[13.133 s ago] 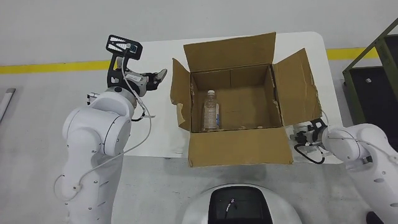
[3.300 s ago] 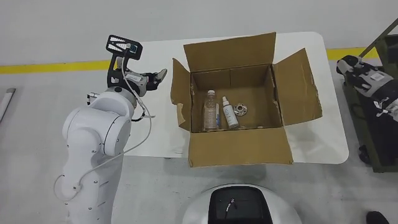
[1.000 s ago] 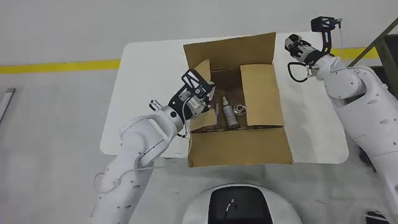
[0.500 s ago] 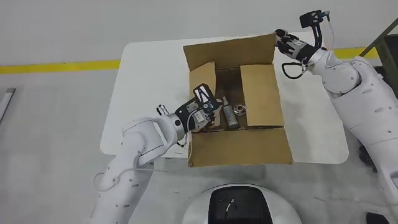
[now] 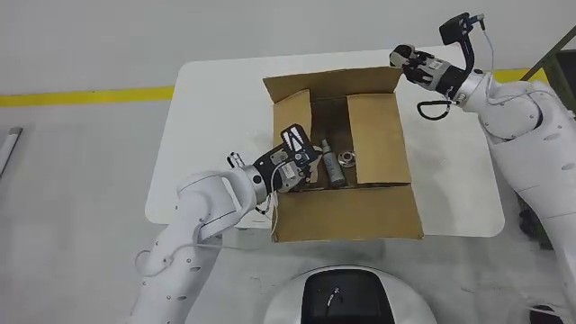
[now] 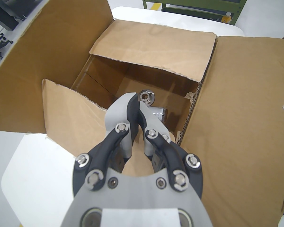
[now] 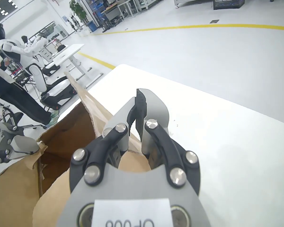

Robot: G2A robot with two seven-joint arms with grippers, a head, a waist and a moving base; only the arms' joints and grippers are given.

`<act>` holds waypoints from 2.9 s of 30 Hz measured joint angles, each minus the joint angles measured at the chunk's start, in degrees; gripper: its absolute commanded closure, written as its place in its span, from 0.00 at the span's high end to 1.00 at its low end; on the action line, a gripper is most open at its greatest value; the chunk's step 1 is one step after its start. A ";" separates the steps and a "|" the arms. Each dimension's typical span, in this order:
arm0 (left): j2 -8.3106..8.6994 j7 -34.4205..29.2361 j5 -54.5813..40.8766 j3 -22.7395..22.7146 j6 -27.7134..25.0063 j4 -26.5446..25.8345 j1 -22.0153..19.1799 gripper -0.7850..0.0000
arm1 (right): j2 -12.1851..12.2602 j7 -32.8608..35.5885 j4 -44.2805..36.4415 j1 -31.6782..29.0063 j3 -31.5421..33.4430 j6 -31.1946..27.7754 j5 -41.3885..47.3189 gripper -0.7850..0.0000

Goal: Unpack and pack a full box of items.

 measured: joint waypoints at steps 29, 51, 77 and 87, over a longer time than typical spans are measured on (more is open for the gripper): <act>0.22 -3.08 4.86 -0.07 7.45 1.51 -1.99 0.00 | 1.06 3.98 -4.66 -2.34 1.22 2.09 3.50 0.00; 0.01 -5.12 4.07 2.63 6.20 2.97 -2.11 0.00 | 0.81 7.49 -3.29 0.50 -1.70 1.40 6.06 0.00; 3.15 -16.27 1.22 -13.42 5.55 -7.89 5.63 1.00 | 1.95 7.64 -14.07 -7.29 -3.07 -1.03 -2.79 0.00; 3.78 -15.55 1.30 -17.47 7.25 -11.19 7.95 1.00 | 3.48 12.83 -22.14 -12.12 1.27 2.39 -2.21 0.00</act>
